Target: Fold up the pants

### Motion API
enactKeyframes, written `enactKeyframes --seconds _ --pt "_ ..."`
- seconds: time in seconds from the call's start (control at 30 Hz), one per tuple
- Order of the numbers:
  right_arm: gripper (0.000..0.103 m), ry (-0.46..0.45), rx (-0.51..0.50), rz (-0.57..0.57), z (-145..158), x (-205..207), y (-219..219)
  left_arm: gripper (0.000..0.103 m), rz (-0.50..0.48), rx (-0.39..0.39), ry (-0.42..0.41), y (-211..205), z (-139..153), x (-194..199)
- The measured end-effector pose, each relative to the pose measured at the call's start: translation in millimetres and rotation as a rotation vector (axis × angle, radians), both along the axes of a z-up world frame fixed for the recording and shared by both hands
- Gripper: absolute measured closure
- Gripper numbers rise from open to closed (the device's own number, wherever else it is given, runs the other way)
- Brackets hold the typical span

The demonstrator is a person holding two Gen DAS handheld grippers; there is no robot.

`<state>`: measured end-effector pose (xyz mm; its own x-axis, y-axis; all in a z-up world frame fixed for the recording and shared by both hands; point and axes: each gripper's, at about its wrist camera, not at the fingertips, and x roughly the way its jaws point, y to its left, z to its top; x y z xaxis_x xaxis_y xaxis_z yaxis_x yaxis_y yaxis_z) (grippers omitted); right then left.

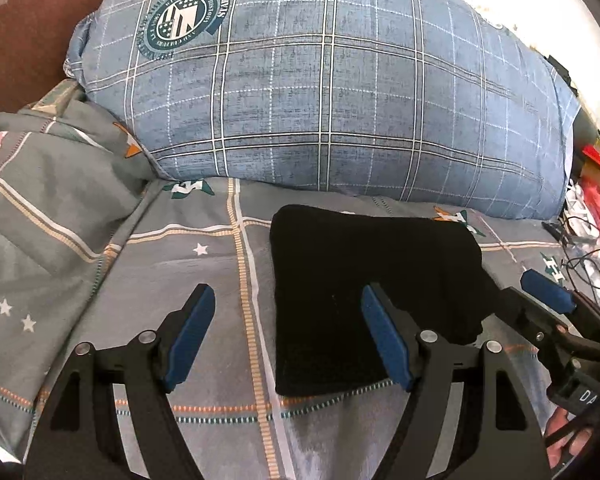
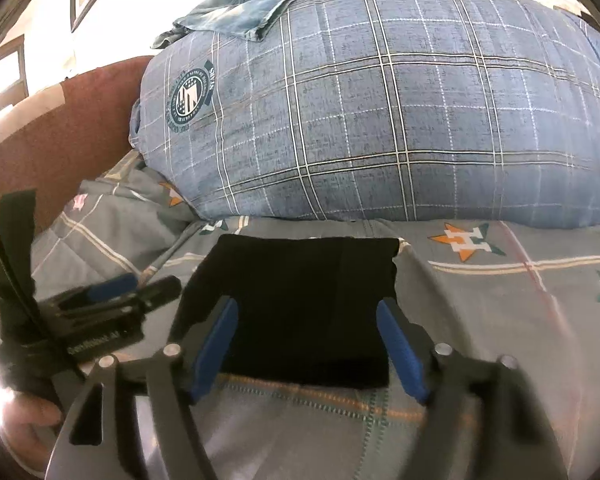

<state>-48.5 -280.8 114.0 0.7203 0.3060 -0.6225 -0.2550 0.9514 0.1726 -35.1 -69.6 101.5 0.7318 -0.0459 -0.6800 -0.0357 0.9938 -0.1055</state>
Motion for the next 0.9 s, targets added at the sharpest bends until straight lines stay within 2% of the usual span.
enactKeyframes --seconds 0.13,0.9 --pt "0.024 0.004 -0.007 -0.005 -2.9 -0.9 0.1 0.027 0.011 0.009 0.003 -1.0 -2.8 -3.5" --pt "0.022 0.01 -0.019 -0.023 -6.4 -11.0 -0.6 0.027 -0.003 0.028 -0.039 -12.8 2.1 -15.7"
